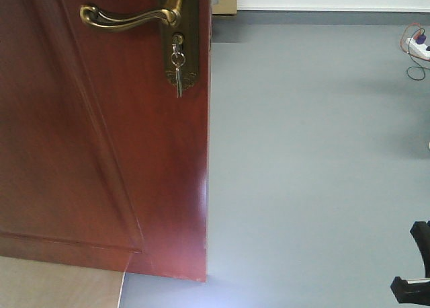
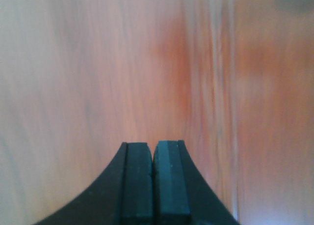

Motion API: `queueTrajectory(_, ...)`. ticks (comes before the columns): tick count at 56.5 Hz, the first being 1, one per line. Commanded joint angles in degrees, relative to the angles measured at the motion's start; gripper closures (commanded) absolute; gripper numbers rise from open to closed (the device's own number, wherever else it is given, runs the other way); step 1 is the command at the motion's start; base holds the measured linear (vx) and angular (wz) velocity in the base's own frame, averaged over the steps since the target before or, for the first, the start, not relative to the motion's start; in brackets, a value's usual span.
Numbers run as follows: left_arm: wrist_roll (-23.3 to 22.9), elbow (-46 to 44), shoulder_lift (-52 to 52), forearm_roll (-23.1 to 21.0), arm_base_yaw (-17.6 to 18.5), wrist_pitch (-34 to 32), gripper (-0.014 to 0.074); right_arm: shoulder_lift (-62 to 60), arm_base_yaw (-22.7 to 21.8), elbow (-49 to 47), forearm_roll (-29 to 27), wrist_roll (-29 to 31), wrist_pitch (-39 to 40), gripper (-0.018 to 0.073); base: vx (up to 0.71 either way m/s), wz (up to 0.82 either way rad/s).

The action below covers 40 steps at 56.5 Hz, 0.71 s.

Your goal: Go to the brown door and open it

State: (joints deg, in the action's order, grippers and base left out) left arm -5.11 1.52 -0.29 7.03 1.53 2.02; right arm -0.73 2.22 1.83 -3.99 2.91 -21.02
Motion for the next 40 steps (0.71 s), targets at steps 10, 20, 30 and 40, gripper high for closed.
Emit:
queueTrajectory(10,-0.1,-0.97,-1.14,-0.67,0.18,-2.46,0.0561,-0.32,0.01,0.25,0.2,0.37,4.4,0.0559,0.0,0.0)
queueTrajectory(20,-0.1,-0.97,-1.14,-0.67,0.18,-2.35,0.0561,-0.32,0.01,0.25,0.2,0.37,4.4,0.0559,0.0,0.0)
queueTrajectory(30,-0.1,-0.97,-1.14,-0.67,0.18,-2.35,0.0561,-0.32,0.01,0.25,0.2,0.37,4.4,0.0559,0.0,0.0)
queueTrajectory(40,-0.1,-0.97,-1.14,-0.67,0.18,-2.35,0.0561,-0.32,0.01,0.25,0.2,0.37,4.4,0.0559,0.0,0.0)
